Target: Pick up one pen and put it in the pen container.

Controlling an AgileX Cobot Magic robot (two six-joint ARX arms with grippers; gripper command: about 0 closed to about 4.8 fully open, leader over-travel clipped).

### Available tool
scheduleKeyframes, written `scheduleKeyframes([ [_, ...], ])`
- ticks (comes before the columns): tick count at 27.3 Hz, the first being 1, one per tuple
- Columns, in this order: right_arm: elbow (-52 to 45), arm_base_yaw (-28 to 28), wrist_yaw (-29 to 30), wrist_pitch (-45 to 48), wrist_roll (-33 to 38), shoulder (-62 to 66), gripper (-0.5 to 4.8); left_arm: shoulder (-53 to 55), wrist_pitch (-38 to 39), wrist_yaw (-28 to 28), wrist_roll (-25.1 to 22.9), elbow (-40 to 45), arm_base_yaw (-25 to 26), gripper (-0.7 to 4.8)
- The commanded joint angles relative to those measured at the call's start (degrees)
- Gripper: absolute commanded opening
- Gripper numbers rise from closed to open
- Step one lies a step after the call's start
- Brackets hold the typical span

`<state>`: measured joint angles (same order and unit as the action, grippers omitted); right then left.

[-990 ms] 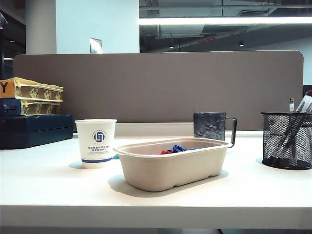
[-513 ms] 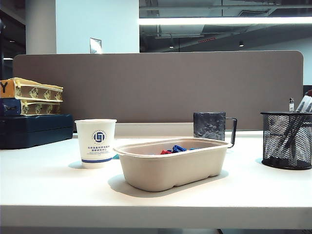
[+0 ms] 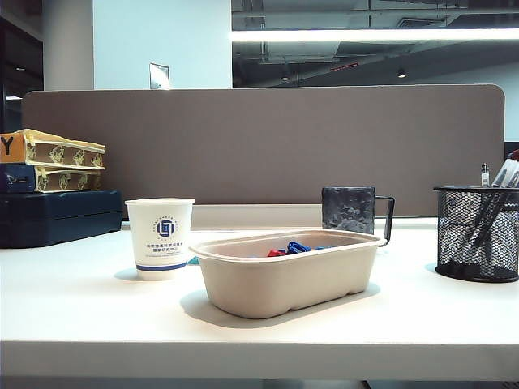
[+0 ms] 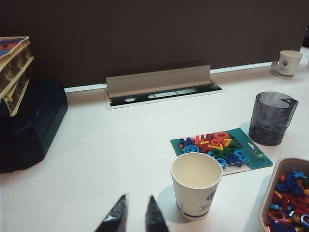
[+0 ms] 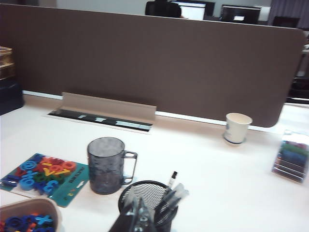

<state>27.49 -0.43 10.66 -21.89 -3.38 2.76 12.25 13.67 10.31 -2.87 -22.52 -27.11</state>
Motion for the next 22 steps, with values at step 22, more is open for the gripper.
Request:
scheduleKeyframes([
  [22,-9.0,0.1,-8.2,3.3,3.2,-2.9,-0.02,-2.9,-3.3,7.1,2.2,6.7,0.0,-0.06],
])
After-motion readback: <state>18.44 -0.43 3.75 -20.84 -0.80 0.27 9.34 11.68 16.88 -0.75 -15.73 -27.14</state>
